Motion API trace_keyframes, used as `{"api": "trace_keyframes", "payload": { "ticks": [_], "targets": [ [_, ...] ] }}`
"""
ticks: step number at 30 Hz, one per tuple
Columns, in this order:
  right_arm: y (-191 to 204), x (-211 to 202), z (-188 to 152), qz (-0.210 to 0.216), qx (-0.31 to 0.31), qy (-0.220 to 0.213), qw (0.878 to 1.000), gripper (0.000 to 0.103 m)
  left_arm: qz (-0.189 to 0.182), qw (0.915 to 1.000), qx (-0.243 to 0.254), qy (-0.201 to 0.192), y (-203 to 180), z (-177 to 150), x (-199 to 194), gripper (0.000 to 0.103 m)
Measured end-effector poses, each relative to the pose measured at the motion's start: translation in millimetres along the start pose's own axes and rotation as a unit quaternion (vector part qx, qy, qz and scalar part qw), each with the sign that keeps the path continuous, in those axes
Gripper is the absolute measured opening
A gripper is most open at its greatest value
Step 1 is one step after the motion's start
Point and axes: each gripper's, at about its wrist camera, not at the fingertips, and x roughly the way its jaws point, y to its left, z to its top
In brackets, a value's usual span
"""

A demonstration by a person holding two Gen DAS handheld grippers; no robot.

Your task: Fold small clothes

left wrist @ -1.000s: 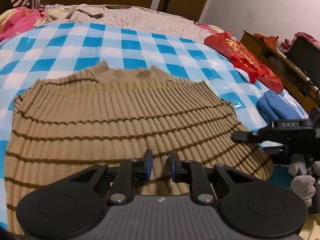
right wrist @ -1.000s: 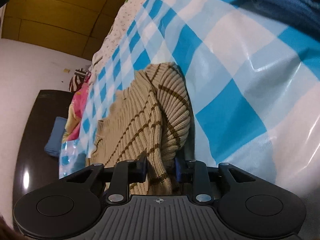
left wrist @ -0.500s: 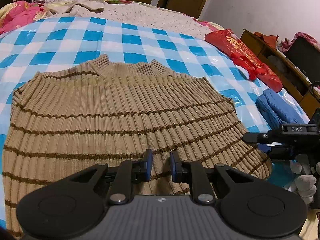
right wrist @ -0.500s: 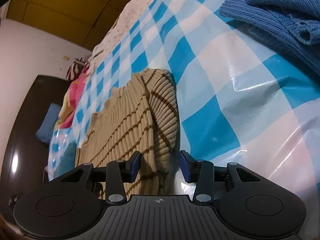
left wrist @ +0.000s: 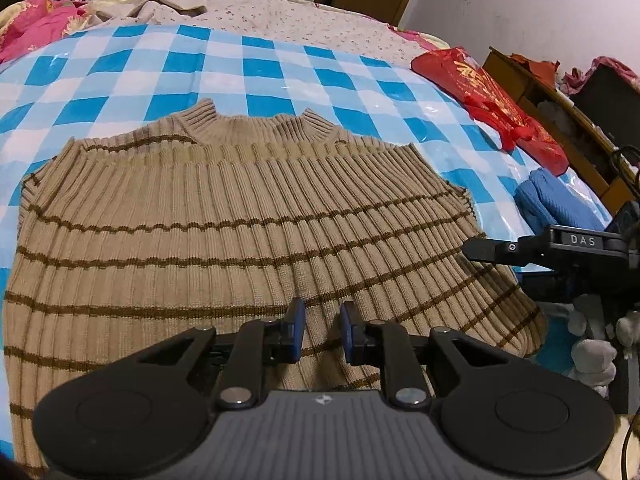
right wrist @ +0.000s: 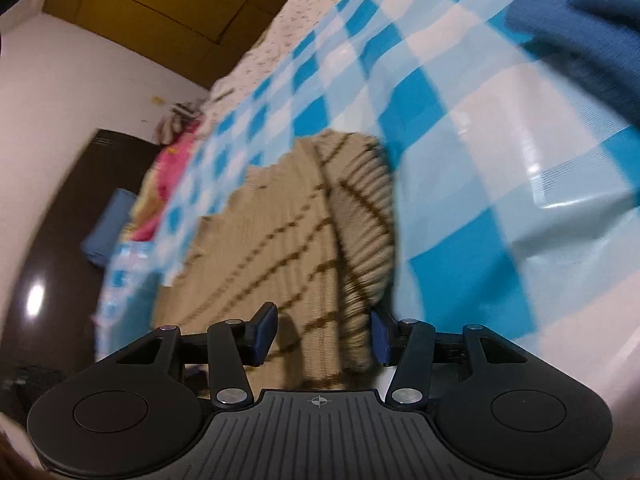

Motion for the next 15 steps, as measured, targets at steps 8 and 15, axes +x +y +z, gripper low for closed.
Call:
{"api": "trace_keyframes", "payload": {
  "ticks": [8, 15],
  "targets": [
    [-9, -12, 3, -0.022, 0.054, -0.018, 0.998, 0.017, 0.003, 0.9997, 0.022, -0.014, -6, -3, 6, 0.031],
    [77, -42, 16, -0.02, -0.023, -0.061, 0.998, 0.015, -0.01, 0.9985, 0.002, -0.055, 23, -4, -25, 0.031]
  ]
}}
